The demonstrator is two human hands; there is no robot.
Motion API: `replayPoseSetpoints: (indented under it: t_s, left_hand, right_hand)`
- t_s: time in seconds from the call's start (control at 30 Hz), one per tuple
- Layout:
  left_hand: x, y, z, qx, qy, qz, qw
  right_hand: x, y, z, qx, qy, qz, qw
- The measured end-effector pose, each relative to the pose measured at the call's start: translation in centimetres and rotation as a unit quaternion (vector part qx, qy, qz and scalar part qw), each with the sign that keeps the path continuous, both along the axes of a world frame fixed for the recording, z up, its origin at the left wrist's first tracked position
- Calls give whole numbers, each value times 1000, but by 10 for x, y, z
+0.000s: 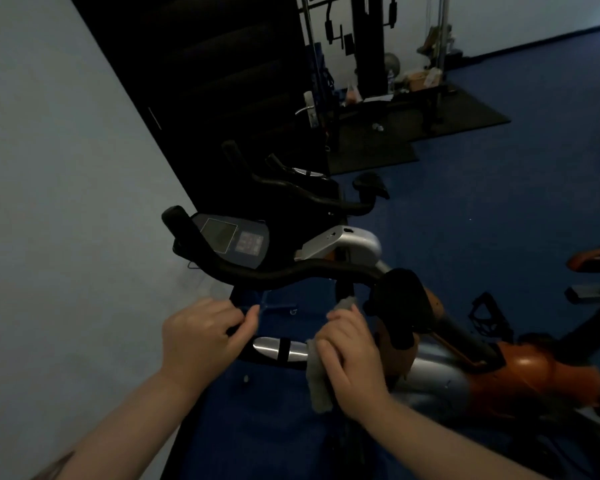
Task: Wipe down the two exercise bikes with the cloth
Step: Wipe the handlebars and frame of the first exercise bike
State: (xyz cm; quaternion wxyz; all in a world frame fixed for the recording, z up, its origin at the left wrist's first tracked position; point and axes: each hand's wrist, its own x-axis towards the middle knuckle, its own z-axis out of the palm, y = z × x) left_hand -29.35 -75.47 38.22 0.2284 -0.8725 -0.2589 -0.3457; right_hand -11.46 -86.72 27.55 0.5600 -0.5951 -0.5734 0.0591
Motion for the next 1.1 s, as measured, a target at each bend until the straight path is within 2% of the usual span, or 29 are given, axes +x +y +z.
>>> replayPoseSetpoints:
  t_s: [0.1, 0.23, 0.37, 0.53, 0.67, 0.8, 0.93, 1.03, 1.1]
  left_hand:
    - [1, 1, -1, 5, -10, -6, 1000]
    - [0, 1, 0, 11, -11, -13, 1000]
    - [1, 1, -4, 9, -25, -8, 1000]
    - [2, -2, -2, -7, -38, -2, 999]
    - [4, -3, -5, -43, -80, 9, 996]
    - [6, -6, -2, -63, -89, 12, 994]
    - [5, -10, 5, -156, -94, 19, 983]
    - [-6, -1, 14, -235, -47, -26, 970]
    - [-8, 2, 16, -235, -27, -38, 971]
  right_hand:
    - [17, 6, 3, 6, -27, 43, 999]
    - [8, 12, 13, -22, 51, 1, 998]
    - [-2, -11, 3, -94, 22, 6, 995]
    - [22, 20, 30, -231, -16, 32, 972]
    - [0, -11, 21, -204, 14, 23, 979]
    - [20, 4, 29, -214, -55, 36, 975]
    - [10, 2, 34, -152, 6, 27, 988]
    - [4, -15, 26, -111, -75, 34, 990]
    - [15, -9, 25, -128, -98, 58, 985]
